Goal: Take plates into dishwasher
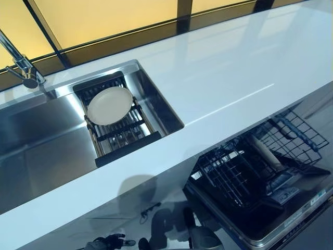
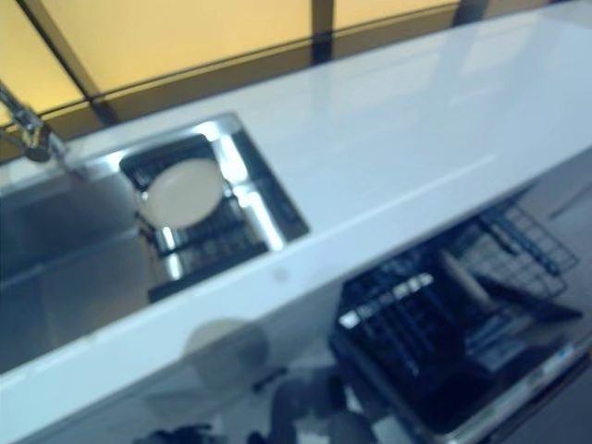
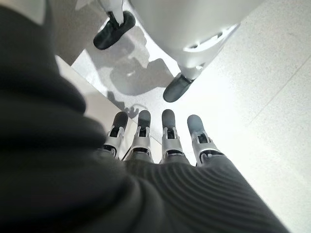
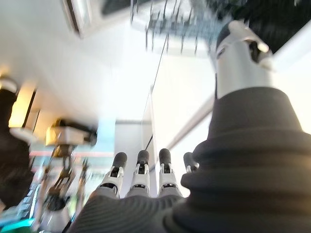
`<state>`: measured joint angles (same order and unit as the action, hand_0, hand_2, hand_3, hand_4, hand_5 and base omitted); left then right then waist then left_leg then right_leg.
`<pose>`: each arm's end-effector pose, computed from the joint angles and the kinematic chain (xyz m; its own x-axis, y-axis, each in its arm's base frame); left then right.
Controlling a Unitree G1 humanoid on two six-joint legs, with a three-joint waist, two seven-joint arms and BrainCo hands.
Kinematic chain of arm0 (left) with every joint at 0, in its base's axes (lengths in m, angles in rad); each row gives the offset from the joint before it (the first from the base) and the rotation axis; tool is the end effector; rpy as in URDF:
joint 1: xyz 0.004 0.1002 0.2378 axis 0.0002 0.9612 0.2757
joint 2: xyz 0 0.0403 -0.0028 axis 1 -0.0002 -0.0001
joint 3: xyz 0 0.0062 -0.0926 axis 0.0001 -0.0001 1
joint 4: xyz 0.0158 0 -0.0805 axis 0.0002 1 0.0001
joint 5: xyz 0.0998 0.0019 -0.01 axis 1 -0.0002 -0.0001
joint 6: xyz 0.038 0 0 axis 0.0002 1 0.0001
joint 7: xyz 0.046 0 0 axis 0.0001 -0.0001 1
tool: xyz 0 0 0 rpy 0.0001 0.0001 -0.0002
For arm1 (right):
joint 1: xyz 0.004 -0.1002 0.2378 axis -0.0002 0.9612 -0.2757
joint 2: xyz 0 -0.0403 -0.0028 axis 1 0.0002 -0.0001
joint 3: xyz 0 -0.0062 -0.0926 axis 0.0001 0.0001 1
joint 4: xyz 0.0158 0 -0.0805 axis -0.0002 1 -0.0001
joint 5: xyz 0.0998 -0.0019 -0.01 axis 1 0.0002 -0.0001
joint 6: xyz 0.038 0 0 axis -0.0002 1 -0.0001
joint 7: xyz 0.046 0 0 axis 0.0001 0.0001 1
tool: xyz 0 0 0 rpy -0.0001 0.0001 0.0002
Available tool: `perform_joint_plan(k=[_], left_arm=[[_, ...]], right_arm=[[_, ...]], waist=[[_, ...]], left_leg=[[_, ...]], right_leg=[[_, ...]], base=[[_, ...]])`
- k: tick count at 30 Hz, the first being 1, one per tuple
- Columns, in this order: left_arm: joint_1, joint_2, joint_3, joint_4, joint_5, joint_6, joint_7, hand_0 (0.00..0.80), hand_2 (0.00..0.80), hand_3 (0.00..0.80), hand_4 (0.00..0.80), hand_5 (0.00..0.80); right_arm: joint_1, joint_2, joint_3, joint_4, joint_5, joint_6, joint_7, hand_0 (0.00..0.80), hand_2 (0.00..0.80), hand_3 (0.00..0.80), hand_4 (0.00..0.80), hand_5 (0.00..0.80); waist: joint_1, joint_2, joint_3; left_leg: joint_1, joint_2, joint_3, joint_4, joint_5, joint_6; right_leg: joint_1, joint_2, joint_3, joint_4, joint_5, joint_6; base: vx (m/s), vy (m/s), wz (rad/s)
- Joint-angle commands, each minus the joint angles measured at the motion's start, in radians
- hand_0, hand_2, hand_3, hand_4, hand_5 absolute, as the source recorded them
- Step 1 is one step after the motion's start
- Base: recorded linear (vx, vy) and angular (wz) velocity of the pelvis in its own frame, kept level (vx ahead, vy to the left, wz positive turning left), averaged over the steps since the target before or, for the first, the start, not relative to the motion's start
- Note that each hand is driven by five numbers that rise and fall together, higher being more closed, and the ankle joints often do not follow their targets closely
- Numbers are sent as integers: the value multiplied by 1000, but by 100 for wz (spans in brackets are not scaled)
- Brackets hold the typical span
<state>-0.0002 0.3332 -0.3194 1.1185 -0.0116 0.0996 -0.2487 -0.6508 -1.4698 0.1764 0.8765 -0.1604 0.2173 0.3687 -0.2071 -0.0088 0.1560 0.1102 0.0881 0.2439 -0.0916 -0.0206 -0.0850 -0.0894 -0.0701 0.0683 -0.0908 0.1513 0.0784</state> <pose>0.0834 0.2361 -0.0965 0.2428 -0.0248 -0.9698 0.3756 0.9241 0.0704 0.1845 -0.4363 0.2874 0.6689 -0.7281 -0.1498 0.0884 0.2780 -0.9565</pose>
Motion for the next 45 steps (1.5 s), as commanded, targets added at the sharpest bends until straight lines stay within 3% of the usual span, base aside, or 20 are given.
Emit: perform_joint_plan(k=[1,3,7,11,15,20,26,30,37,45], left_arm=[[1,78,-1,41,15,-1,17,0,0,0,0,0],[4,79,-4,37,7,0,22,0,0,0,0,0],[12,96,-12,27,-17,2,26,0,0,0,0,0],[23,92,-11,20,-45,3,25,0,0,0,0,0],[33,87,-5,12,-77,6,24,0,0,0,0,0],[31,79,22,4,-113,29,19,0,0,0,0,0],[20,72,62,-11,-142,61,19,0,0,0,0,0],[0,68,82,-25,-170,99,25,0,0,0,0,0],[-39,72,83,-43,-211,130,23,0,0,0,0,0],[-74,70,70,-71,-243,152,27,0,0,0,0,0]], right_arm=[[-220,-89,130,15,-11,-73,-68,0,0,0,0,0],[-276,-98,180,-4,-12,-82,-87,0,0,0,0,0],[-522,-113,413,-85,-59,-137,-180,0,0,0,0,0],[-732,-72,607,-150,-109,-187,-289,0,0,0,0,0],[-845,-2,703,-258,-167,-195,-348,0,0,0,0,0],[-868,96,715,-427,-221,-216,-343,0,0,0,0,0],[-777,184,661,-597,-292,-289,-332,0,0,0,0,0],[-736,240,644,-668,-302,-300,-302,0,0,0,0,0],[-734,325,673,-707,-314,-277,-266,0,0,0,0,0],[-717,406,686,-699,-346,-264,-229,0,0,0,0,0]], waist=[[25,-85,-48],[32,-89,-49],[67,-105,-56],[94,-97,-56],[129,-86,-47],[172,-74,-27],[215,-63,10],[241,-55,40],[273,-41,89],[289,-28,136]], left_leg=[[59,55,-25,4,-17,-15],[57,53,-32,4,-16,-15],[47,45,-68,4,-9,-10],[34,35,-104,4,-4,-5],[15,21,-140,4,4,1],[-11,1,-179,4,13,11],[-54,-19,-222,4,28,21],[-86,-31,-250,4,43,21],[-140,-42,-282,4,74,15],[-170,-47,-283,4,89,13]], right_leg=[[34,-17,45,4,-10,92],[40,-17,41,4,-14,91],[57,-19,14,4,-25,86],[72,-25,-10,4,-35,84],[84,-34,-36,4,-45,83],[85,-48,-73,4,-50,81],[79,-65,-120,4,-53,79],[76,-73,-154,4,-55,77],[59,-85,-191,4,-50,76],[43,-95,-212,4,-44,76]], base=[[0,0,0],[2,4,4],[7,22,15],[9,30,11],[2,49,24],[-13,55,25],[-51,46,34],[-36,27,27],[-50,19,19],[-55,34,10]])
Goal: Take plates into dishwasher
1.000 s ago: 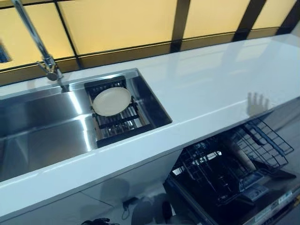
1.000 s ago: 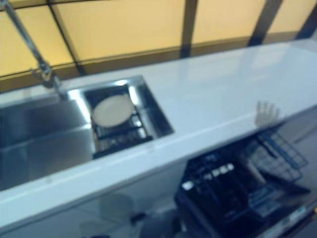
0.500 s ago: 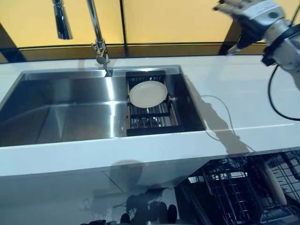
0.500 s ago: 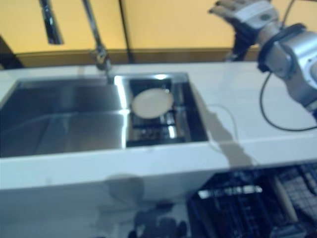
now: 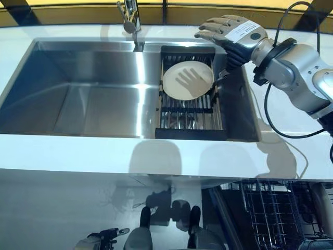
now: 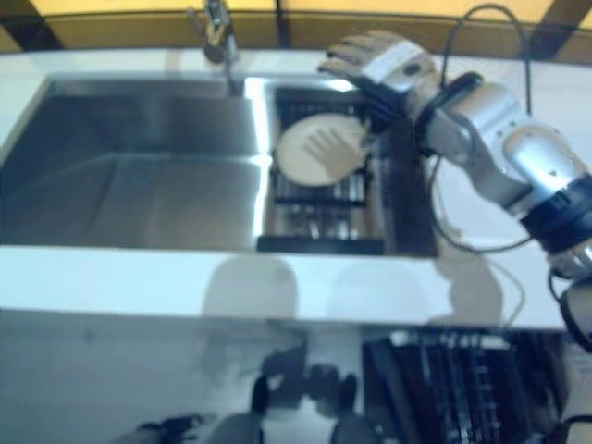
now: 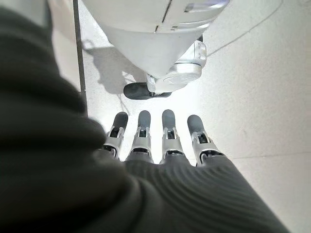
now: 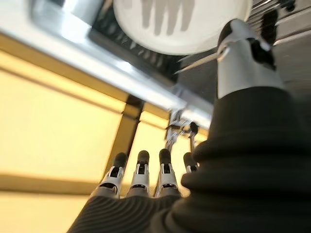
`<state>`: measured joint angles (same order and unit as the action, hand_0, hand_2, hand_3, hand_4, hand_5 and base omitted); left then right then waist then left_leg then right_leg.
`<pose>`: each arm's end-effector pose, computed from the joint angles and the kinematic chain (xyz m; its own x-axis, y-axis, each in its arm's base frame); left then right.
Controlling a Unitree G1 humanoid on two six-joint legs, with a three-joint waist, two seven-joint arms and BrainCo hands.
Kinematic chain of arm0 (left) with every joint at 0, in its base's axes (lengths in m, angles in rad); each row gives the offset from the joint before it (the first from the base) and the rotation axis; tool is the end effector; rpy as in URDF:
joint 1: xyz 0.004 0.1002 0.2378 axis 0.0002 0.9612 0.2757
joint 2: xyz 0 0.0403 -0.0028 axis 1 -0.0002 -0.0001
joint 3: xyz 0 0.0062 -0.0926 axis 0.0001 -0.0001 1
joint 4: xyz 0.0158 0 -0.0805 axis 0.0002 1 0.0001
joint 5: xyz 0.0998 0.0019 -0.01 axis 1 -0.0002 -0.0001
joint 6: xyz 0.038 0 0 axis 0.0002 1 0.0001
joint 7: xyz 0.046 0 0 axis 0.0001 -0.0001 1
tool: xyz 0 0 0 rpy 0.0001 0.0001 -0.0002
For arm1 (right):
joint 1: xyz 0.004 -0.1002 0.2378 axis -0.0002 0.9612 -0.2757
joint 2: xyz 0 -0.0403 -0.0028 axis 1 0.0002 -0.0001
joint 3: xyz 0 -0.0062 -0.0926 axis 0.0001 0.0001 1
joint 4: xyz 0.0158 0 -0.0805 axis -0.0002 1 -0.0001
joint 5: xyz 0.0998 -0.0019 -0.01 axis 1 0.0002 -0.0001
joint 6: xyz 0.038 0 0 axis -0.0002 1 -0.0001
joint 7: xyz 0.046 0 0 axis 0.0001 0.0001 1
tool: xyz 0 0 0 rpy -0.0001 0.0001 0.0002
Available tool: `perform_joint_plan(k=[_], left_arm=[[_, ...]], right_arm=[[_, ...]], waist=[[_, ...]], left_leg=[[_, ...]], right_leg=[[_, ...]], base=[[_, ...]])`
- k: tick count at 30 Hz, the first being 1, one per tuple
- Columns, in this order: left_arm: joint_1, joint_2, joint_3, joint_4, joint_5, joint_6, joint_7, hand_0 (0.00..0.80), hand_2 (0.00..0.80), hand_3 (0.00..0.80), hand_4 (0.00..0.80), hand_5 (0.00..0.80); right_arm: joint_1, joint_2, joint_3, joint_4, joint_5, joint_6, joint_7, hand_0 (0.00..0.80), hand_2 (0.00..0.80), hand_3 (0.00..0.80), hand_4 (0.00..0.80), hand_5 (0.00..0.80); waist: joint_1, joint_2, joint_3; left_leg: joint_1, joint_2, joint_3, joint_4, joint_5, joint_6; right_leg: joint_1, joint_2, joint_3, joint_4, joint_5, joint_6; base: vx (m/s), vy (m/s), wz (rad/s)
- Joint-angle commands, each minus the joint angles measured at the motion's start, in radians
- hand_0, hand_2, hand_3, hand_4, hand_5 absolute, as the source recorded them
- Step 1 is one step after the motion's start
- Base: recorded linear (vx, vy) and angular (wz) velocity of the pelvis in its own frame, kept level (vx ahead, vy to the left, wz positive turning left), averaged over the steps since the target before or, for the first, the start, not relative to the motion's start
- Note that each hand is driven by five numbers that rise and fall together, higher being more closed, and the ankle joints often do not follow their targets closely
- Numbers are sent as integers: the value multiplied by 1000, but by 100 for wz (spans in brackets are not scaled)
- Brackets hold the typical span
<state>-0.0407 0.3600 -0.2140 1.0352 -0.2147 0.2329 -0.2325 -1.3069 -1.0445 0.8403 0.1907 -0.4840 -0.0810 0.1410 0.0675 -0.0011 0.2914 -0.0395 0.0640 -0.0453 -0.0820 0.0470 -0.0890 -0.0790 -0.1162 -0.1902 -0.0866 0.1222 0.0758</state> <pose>0.1077 0.2467 -0.0847 0.3084 -0.0023 -0.9513 0.1036 0.9941 0.0312 0.2935 -0.1676 0.3160 0.8191 0.5443 0.1813 0.3703 -0.2603 -0.8917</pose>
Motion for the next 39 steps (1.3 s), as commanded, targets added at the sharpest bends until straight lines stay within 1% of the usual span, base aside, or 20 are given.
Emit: perform_joint_plan(k=[1,7,13,22,27,30,39], left_arm=[[-35,42,-34,12,-41,21,9,0,0,0,0,0],[-35,33,-31,20,-40,19,8,0,0,0,0,0],[-48,24,-32,15,-53,30,18,0,0,0,0,0],[-43,22,-27,16,-53,23,26,0,0,0,0,0],[-42,22,-24,15,-53,20,28,0,0,0,0,0],[-42,22,-24,17,-55,19,26,0,0,0,0,0],[-58,14,-31,12,-90,25,34,0,0,0,0,0]], right_arm=[[-54,-9,20,-20,-27,38,11,0,0,0,0,0],[-18,22,6,-55,-40,38,58,0,0,0,0,0],[2,60,-5,-91,-70,52,116,0,0,0,0,0],[37,71,-8,-106,-86,62,166,0,0,0,0,0],[50,69,-10,-110,-95,62,174,0,0,0,0,0],[57,73,-10,-107,-118,56,178,0,0,0,0,0],[53,83,5,-72,-206,71,173,0,0,0,0,0]], waist=[[15,-35,2],[17,-39,5],[20,-41,11],[28,-46,23],[28,-48,28],[28,-47,29],[28,-40,49]], left_leg=[[-20,-24,8,-5,21,18],[-6,-21,18,-5,19,20],[-4,-17,29,-5,19,19],[-9,-16,30,-5,20,19],[-10,-14,34,-5,21,18],[-11,-15,34,-5,21,17],[-24,-12,39,-5,25,16]], right_leg=[[33,-49,46,-1,-15,79],[46,-53,45,-1,-16,81],[49,-53,46,-1,-18,83],[45,-52,43,-1,-17,84],[45,-51,40,-1,-17,84],[44,-50,40,-1,-17,84],[30,-50,43,-1,-15,83]], base=[[-9,39,11],[10,24,5],[-1,5,0],[0,0,0],[0,0,0],[0,0,0],[0,0,0]])
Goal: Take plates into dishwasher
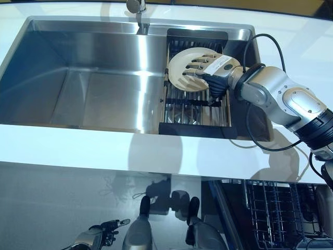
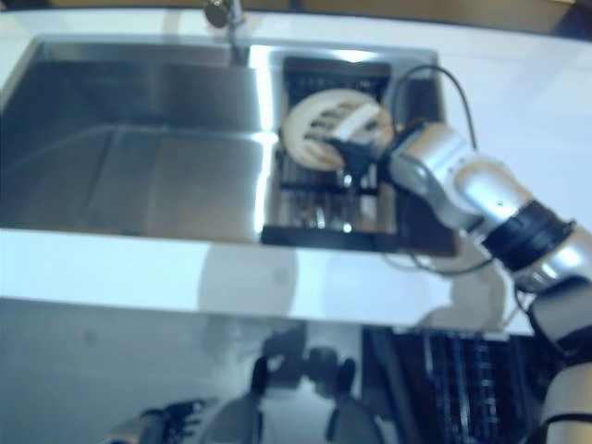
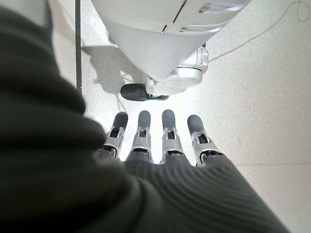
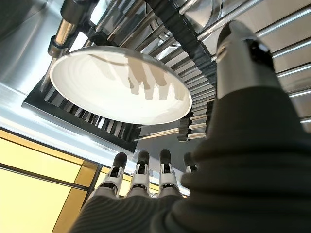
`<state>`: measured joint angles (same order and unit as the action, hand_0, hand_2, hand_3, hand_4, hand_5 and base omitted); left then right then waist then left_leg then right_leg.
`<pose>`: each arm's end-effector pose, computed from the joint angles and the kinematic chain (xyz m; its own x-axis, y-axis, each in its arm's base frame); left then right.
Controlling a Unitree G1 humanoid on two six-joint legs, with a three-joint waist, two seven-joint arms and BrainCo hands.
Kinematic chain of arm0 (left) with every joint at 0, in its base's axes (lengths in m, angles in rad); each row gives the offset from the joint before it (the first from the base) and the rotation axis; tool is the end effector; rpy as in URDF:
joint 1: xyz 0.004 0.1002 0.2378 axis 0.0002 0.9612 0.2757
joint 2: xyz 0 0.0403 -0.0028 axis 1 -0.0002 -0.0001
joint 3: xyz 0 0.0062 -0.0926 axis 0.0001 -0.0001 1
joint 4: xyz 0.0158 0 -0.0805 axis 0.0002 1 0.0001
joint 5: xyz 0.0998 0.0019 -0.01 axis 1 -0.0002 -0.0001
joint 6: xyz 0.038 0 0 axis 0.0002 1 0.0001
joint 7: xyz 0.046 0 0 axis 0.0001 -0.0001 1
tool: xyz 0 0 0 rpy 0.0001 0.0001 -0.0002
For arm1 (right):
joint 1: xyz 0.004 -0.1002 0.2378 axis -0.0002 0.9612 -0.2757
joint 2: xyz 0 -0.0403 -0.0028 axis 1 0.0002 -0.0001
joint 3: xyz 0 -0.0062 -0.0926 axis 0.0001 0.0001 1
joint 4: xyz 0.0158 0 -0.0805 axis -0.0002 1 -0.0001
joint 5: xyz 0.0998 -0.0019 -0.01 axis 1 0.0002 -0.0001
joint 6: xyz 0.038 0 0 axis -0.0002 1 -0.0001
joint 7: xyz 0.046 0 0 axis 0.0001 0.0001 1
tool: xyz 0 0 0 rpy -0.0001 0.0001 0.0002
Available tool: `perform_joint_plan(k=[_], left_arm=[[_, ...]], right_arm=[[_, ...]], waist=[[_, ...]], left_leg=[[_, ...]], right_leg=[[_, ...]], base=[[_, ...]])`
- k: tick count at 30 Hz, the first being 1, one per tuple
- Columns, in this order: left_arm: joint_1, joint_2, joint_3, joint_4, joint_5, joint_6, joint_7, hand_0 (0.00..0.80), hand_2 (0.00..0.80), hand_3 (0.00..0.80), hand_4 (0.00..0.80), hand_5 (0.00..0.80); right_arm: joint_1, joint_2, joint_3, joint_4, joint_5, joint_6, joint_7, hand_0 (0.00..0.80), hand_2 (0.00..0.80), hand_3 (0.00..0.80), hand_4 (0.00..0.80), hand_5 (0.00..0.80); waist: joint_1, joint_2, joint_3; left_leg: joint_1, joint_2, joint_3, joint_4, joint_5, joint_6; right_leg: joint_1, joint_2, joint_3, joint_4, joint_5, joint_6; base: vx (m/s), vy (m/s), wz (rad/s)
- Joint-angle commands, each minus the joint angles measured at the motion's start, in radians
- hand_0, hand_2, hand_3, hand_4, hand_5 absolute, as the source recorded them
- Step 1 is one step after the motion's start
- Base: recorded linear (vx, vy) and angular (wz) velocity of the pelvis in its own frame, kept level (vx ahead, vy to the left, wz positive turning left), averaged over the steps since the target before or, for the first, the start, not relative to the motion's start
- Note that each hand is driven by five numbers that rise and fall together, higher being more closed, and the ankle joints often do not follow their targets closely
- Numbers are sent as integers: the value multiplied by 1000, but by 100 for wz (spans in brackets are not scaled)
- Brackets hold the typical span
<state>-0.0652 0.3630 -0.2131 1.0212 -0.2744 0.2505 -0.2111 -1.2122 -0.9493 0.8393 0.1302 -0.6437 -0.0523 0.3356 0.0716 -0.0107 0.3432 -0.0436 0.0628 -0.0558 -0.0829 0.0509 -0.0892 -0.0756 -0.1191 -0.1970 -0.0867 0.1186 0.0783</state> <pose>0.1177 0.2455 -0.0812 0.3395 0.0017 -0.9406 0.0541 0.9983 0.0213 0.2951 -0.1447 0.2836 0.8522 0.5212 -0.0456 0.2180 -0.4330 -0.8746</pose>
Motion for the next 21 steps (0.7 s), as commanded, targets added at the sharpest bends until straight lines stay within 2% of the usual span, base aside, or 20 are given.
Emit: perform_joint_plan(k=[1,21], left_arm=[[-34,11,-33,26,-33,8,13,0,0,0,0,0],[-70,2,-30,5,-106,41,30,0,0,0,0,0]], right_arm=[[-44,-11,8,-9,-48,44,-23,0,0,0,0,0],[-143,24,70,107,-134,90,-81,0,0,0,0,0]], waist=[[24,-31,-2],[38,-15,55]], left_leg=[[-21,-11,50,-4,21,17],[-70,-23,46,-4,28,22]], right_leg=[[25,-47,50,-1,-11,80],[-22,-52,48,-1,0,79]], base=[[0,0,0],[2,5,0]])
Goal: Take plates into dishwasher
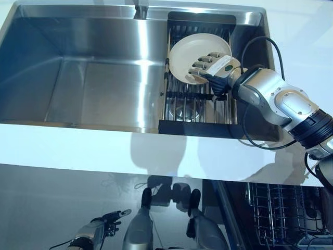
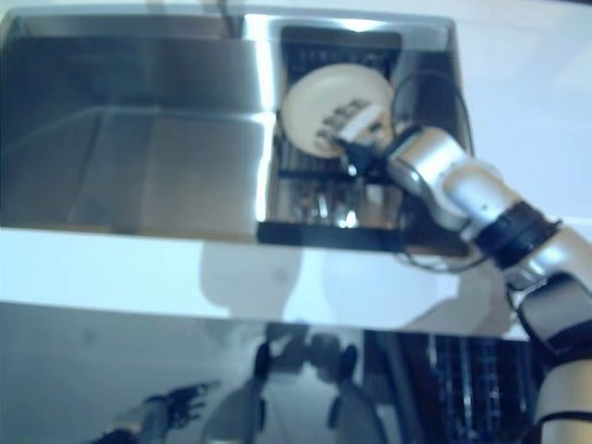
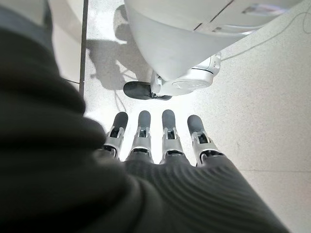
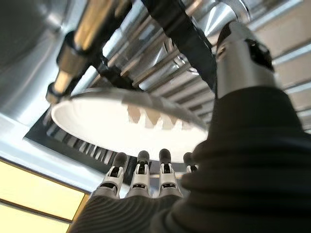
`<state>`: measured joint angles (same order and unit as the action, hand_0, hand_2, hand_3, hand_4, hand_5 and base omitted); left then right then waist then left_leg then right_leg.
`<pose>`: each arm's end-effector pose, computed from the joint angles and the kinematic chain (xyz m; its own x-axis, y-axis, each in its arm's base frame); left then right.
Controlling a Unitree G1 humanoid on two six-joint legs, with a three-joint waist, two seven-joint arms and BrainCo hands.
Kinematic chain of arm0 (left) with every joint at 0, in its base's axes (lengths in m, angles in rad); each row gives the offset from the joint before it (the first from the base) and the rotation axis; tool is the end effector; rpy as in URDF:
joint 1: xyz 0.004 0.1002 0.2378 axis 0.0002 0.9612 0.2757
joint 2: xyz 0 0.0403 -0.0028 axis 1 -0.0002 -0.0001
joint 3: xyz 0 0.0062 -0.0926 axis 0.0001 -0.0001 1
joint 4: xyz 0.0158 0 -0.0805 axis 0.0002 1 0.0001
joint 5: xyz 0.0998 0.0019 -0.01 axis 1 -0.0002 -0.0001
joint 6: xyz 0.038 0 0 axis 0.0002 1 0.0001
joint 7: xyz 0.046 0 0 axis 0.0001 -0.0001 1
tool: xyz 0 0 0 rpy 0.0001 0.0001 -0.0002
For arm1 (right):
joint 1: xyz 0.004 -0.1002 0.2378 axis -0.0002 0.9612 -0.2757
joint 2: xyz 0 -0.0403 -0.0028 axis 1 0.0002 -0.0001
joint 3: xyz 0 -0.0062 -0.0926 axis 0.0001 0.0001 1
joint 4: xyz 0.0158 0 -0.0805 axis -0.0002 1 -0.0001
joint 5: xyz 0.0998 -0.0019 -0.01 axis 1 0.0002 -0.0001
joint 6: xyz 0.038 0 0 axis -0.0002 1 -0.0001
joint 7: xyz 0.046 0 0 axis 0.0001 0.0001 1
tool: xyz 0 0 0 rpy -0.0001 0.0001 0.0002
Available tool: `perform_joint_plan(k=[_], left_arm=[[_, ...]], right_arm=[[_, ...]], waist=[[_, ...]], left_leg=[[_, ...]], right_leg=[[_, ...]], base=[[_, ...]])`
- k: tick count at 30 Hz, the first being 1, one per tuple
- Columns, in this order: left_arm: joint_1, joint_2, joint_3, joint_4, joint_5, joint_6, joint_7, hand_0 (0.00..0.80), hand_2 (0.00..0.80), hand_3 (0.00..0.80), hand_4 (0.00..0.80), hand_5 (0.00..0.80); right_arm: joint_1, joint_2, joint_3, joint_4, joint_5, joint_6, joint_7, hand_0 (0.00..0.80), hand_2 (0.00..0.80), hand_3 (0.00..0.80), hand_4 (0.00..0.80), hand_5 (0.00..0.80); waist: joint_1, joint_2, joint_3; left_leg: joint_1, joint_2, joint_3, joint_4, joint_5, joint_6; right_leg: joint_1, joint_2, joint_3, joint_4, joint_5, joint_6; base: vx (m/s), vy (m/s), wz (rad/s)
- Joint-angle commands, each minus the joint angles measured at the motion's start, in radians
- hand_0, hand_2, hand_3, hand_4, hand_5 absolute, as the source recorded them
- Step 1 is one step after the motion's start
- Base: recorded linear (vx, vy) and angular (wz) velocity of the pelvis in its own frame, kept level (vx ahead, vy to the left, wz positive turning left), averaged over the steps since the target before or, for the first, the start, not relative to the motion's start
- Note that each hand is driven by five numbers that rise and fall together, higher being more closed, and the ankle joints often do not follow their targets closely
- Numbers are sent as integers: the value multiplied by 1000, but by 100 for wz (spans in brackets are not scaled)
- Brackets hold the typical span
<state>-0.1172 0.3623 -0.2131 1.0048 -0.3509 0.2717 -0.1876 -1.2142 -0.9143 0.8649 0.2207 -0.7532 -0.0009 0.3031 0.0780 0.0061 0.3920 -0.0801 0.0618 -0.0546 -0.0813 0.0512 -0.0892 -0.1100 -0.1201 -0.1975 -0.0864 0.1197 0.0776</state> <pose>0.1372 0.2416 -0.0744 0.3942 -0.0057 -0.9190 0.0013 1.0000 -0.0056 0.3069 -0.1498 0.2752 0.9040 0.4271 -0.0188 0.2155 -0.4932 -0.8428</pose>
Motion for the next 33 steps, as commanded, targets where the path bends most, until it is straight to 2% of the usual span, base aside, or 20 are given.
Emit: perform_joint_plan(k=[1,19,20,21,22,23,33], left_arm=[[-20,3,-31,19,-32,22,5,0,0,0,0,0],[-39,-1,-39,12,-68,43,6,0,0,0,0,0],[-41,-2,-39,10,-71,45,6,0,0,0,0,0],[-42,-1,-40,9,-74,45,7,0,0,0,0,0],[-41,-1,-40,9,-74,45,7,0,0,0,0,0],[-40,-2,-38,7,-73,46,6,0,0,0,0,0],[-44,-6,-42,9,-85,45,5,0,0,0,0,0]], right_arm=[[-143,-11,46,22,-26,41,-51,0,0,0,0,0],[-180,16,60,80,-81,77,-88,0,0,0,0,0],[-181,17,61,82,-86,76,-92,254,254,254,254,254],[-182,19,61,86,-92,74,-92,474,474,474,474,474],[-183,19,62,86,-93,74,-92,568,568,568,568,568],[-186,20,64,88,-97,71,-94,800,800,800,800,800],[-196,38,74,115,-176,81,-125,800,800,800,800,800]], waist=[[32,-31,9],[41,-26,28],[42,-25,29],[43,-25,30],[43,-25,30],[45,-24,31],[52,-19,37]], left_leg=[[-35,-23,44,-6,28,22],[-52,-32,39,-6,28,27],[-53,-33,39,-6,28,27],[-54,-33,39,-6,28,27],[-54,-34,38,-6,28,27],[-56,-35,38,-6,28,27],[-67,-39,34,-6,31,29]], right_leg=[[11,-51,47,-1,-1,80],[-6,-54,40,-1,3,81],[-7,-54,39,-1,4,81],[-8,-54,39,-1,4,81],[-8,-55,38,-1,4,81],[-9,-55,37,-1,4,81],[-19,-57,29,-1,8,82]], base=[[0,0,0],[0,0,0],[0,0,0],[0,0,0],[0,0,0],[0,0,0],[-7,1,0]])
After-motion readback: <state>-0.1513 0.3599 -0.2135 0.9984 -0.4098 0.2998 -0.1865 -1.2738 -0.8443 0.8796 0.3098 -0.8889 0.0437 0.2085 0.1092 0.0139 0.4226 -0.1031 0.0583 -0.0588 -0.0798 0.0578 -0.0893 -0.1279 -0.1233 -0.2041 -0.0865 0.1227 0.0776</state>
